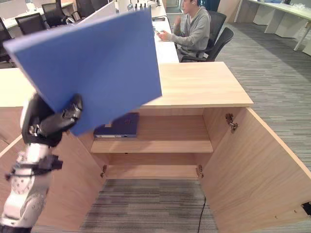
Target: Put the empty folder in the office cabinet
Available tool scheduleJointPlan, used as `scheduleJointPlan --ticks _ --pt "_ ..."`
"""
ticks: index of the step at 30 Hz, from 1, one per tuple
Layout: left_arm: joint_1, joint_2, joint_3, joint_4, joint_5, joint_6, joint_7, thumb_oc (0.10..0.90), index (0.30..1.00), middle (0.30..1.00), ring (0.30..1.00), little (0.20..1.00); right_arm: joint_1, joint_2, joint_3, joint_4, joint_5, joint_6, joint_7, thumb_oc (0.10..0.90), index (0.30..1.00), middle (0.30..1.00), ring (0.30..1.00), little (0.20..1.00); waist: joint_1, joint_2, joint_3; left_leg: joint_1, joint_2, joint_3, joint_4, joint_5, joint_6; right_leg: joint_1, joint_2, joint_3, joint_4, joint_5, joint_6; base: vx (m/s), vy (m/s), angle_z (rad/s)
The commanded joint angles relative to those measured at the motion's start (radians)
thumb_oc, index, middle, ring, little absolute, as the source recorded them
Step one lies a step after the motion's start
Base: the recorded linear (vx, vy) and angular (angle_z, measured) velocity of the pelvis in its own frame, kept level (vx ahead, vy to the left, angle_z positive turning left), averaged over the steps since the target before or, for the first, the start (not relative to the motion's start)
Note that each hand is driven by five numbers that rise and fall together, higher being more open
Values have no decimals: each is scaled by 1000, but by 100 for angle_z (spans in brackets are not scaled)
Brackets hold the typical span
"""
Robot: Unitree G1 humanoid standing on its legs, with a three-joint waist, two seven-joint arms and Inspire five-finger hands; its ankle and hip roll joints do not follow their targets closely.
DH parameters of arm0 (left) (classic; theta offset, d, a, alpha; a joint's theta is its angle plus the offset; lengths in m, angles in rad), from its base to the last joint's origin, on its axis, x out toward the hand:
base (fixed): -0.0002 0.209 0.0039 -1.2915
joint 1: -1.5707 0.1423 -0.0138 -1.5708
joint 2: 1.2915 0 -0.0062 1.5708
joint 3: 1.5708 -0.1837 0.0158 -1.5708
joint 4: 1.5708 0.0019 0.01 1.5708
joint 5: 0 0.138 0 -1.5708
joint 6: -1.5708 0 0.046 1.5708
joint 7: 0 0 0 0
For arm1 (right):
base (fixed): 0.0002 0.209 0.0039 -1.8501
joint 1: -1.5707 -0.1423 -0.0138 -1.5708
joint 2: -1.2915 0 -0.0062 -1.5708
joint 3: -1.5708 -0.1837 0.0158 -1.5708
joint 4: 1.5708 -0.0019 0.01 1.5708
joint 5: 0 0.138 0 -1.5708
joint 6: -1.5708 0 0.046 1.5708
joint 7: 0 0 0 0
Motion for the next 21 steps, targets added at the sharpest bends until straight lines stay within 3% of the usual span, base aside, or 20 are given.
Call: scheduleJointPlan --ticks 1,2,3,4,9,15,21 --pt "-188 -9 78 -75 -134 -105 -82 400 300 300 300 300 -103 48 -17 -123 317 -77 105 800 900 900 900 900 22 4 1 23 129 -17 -1 -35 -122 59 -80 3 9 -109 105 6 14 5" --pt "-181 -22 69 -69 -160 -102 -89 400 300 300 300 300 -108 65 -6 -171 401 -74 134 800 900 900 900 900 25 3 3 21 129 -17 -1 -34 -122 59 -79 2 9 -109 104 0 0 0" --pt "-180 -22 70 -68 -162 -103 -91 400 300 300 300 300 -106 64 -4 -174 405 -73 134 800 900 900 900 900 25 3 3 22 128 -17 -1 -34 -122 59 -79 2 9 -109 104 0 0 0" --pt "-169 -51 41 -37 -230 -94 -106 400 300 300 300 300 -101 86 39 -303 573 -60 198 800 900 900 900 900 31 0 5 20 129 -20 -1 -32 -124 58 -79 1 10 -108 104 0 0 0" --pt "-159 -94 -25 -1 -286 -69 -124 400 300 300 300 300 -92 84 161 -660 848 -20 314 800 900 900 900 900 40 -7 7 14 132 -22 -1 -25 -127 54 -80 -4 15 -105 104 -9 -3 5" --pt "-149 -136 -94 16 -287 -48 -132 400 300 300 300 300 -89 36 273 -955 947 -19 372 800 900 900 900 900 35 -14 3 14 134 -22 -1 -25 -124 51 -85 -4 20 -104 106 8 3 6" --pt "-146 -160 -148 21 -268 -28 -138 400 300 300 300 300 -102 27 320 -1078 997 -29 392 800 900 900 900 900 25 -17 0 12 135 -19 -1 -28 -123 44 -89 -5 23 -101 109 2 2 1"
